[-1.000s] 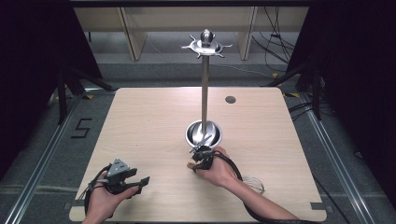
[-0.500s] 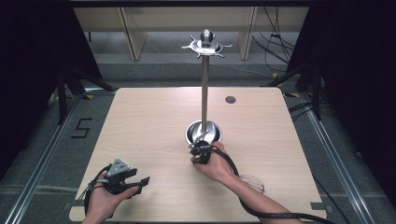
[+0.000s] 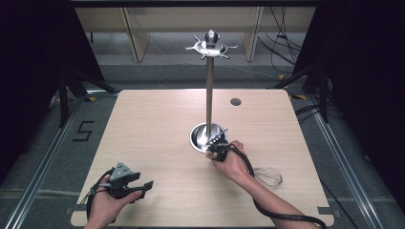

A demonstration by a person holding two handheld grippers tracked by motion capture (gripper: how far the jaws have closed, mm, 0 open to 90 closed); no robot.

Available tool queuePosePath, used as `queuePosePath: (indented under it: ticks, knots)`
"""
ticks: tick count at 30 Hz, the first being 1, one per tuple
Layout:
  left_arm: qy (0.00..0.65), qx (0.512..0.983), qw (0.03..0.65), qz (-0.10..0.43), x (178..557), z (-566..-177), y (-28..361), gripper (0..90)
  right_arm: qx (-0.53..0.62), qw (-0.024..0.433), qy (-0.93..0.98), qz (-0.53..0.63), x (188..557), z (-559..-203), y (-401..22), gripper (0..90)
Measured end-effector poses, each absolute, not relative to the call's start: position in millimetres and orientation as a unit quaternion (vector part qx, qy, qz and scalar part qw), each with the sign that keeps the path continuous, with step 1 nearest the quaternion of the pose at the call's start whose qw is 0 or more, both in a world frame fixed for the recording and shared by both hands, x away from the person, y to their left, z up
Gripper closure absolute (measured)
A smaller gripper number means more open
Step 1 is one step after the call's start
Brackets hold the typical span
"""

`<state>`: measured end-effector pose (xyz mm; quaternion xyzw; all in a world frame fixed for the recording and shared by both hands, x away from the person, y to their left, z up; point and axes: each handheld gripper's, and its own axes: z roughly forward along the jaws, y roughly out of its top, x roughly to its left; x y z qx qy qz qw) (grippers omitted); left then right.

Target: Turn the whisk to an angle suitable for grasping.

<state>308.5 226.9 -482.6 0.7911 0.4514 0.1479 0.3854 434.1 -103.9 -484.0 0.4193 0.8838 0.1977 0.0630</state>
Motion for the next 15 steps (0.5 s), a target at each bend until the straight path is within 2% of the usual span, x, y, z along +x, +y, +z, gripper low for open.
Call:
queuePosePath:
  ticks: [5,8,12,15]
  knots:
    - [0.458,0.785,0.39,0.149,309,-484,225,36.2,0.432,0.088,0.88,0.178,436,-482,-121,90.0]
    - [0.457,0.786,0.389,0.148,309,-484,225,36.2,0.42,0.07,0.884,0.195,437,-480,-124,88.9]
    - [0.457,0.784,0.393,0.149,309,-484,226,36.2,0.367,0.054,0.907,0.2,439,-466,-131,71.5]
    - [0.457,0.786,0.389,0.148,309,-484,226,36.2,0.323,0.081,0.922,0.199,450,-445,-147,59.2]
